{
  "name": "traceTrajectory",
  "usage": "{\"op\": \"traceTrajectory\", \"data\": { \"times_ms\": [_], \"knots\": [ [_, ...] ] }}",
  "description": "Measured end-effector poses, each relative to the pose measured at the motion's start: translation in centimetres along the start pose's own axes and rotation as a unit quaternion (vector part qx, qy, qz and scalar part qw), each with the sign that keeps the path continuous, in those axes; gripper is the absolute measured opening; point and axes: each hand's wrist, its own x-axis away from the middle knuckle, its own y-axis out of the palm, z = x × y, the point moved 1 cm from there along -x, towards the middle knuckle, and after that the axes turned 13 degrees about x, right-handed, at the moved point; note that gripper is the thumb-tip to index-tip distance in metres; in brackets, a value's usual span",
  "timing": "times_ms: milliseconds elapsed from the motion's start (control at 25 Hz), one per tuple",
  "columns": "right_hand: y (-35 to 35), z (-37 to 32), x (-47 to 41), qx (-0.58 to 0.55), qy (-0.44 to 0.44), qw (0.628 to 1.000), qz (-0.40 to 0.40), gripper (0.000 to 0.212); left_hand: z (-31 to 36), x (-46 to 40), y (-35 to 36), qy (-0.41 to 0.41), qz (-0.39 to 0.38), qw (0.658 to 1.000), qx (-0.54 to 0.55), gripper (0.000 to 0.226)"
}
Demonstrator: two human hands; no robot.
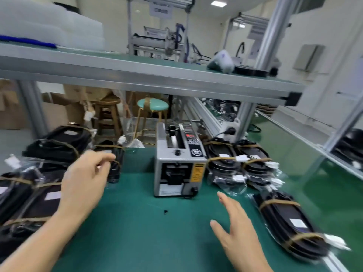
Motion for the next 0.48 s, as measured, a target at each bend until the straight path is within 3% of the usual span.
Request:
{"op": "traceTrajectory", "data": {
  "times_ms": [160, 280, 400, 480],
  "knots": [
    [-2.7, 4.8, -0.7, 0.244, 0.047, 0.967, 0.062, 0.076, 1.4, 7.6, 4.2, -0.066, -0.093, 0.987, 0.11, 0.041],
    [-5.2, 9.5, -3.1, 0.372, 0.156, 0.915, 0.02, 0.098, 1.0, 10.2, 6.1, -0.109, -0.129, 0.978, 0.12, 0.053],
    [-6.6, 13.1, -5.0, 0.362, 0.276, 0.884, -0.106, 0.127, 1.1, 11.0, 6.9, -0.136, -0.147, 0.972, 0.12, 0.062],
    [-6.8, 14.3, -5.6, 0.27, 0.33, 0.884, -0.192, 0.141, 1.3, 11.2, 7.2, -0.153, -0.151, 0.968, 0.127, 0.061]
  ]
}}
